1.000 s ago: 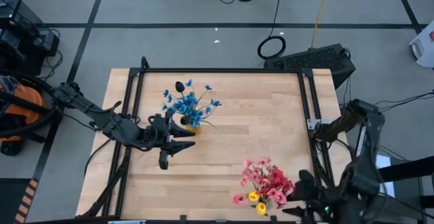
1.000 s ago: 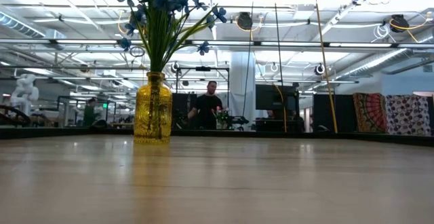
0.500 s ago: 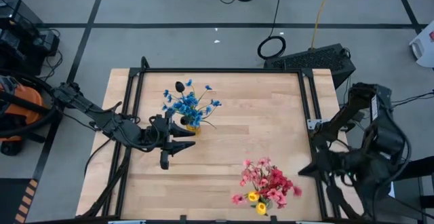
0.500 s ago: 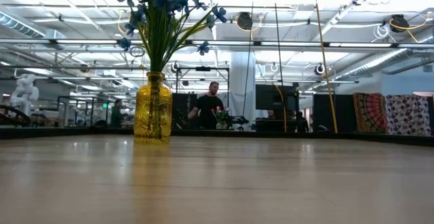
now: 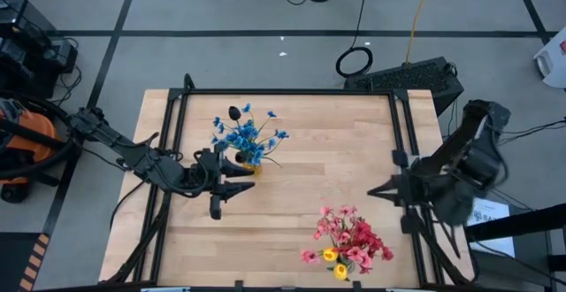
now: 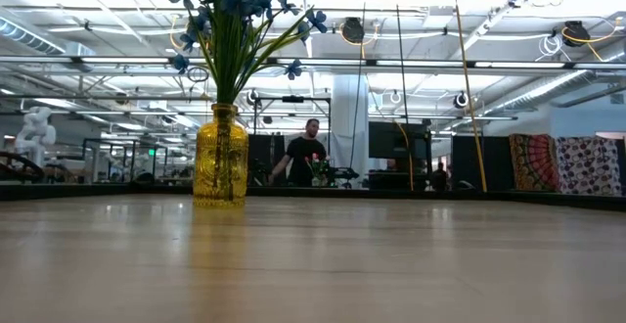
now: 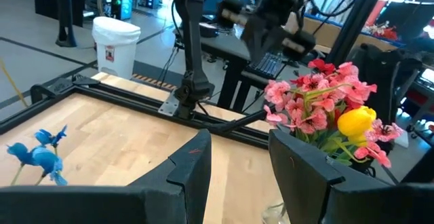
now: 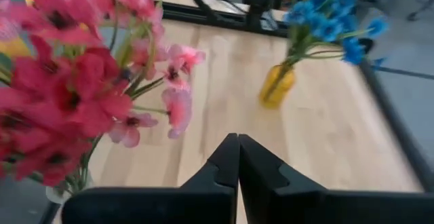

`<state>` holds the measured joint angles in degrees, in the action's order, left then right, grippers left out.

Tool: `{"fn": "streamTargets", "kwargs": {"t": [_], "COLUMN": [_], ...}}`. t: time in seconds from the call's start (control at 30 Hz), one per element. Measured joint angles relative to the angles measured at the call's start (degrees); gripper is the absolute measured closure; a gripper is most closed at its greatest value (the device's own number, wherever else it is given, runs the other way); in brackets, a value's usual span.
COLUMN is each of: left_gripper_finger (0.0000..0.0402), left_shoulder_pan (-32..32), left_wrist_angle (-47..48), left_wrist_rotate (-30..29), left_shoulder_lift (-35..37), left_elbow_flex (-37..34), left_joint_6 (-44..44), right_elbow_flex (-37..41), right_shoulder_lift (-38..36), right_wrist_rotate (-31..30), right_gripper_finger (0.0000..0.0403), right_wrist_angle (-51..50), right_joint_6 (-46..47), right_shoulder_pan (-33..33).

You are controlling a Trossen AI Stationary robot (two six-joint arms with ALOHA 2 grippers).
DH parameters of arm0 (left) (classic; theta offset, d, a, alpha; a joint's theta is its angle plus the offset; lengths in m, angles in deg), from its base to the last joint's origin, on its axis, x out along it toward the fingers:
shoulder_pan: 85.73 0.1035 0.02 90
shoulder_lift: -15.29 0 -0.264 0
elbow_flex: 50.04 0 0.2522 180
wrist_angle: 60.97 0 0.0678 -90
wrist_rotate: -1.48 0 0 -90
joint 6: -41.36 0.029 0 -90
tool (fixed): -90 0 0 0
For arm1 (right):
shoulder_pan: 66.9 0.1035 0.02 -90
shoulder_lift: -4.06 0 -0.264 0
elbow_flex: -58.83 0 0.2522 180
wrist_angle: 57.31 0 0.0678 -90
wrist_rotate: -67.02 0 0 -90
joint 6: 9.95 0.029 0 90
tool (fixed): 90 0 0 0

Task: Sort flowers into vase by color
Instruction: Return to Home Position

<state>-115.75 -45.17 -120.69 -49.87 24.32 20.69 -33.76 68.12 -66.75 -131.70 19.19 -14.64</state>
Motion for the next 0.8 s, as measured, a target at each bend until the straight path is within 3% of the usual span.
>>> {"fn": "streamTargets", "kwargs": {"t": [0.23,0.4,0.8], "left_gripper_finger": [0.0247,0.0247,0.0247], "left_shoulder_pan": [0.0,0.0,-0.1], "left_wrist_angle": [0.0,0.0,0.1], "left_wrist_rotate": [-1.6,-1.6,-0.8], "left_shoulder_lift": [0.0,0.0,0.0], "left_elbow_flex": [0.0,0.0,0.0], "left_joint_6": [0.0,0.0,-1.9], "right_elbow_flex": [24.3,39.3,64.2], "right_shoulder_lift": [-15.5,-20.8,-26.7], "right_wrist_rotate": [11.7,25.0,33.0], "right_gripper_finger": [0.0403,0.0403,0.0403], "right_wrist_angle": [31.2,54.4,82.2], "right_joint_6": [-10.9,-17.3,-16.3], "right_shoulder_pan": [-11.4,-21.0,-32.1]}}
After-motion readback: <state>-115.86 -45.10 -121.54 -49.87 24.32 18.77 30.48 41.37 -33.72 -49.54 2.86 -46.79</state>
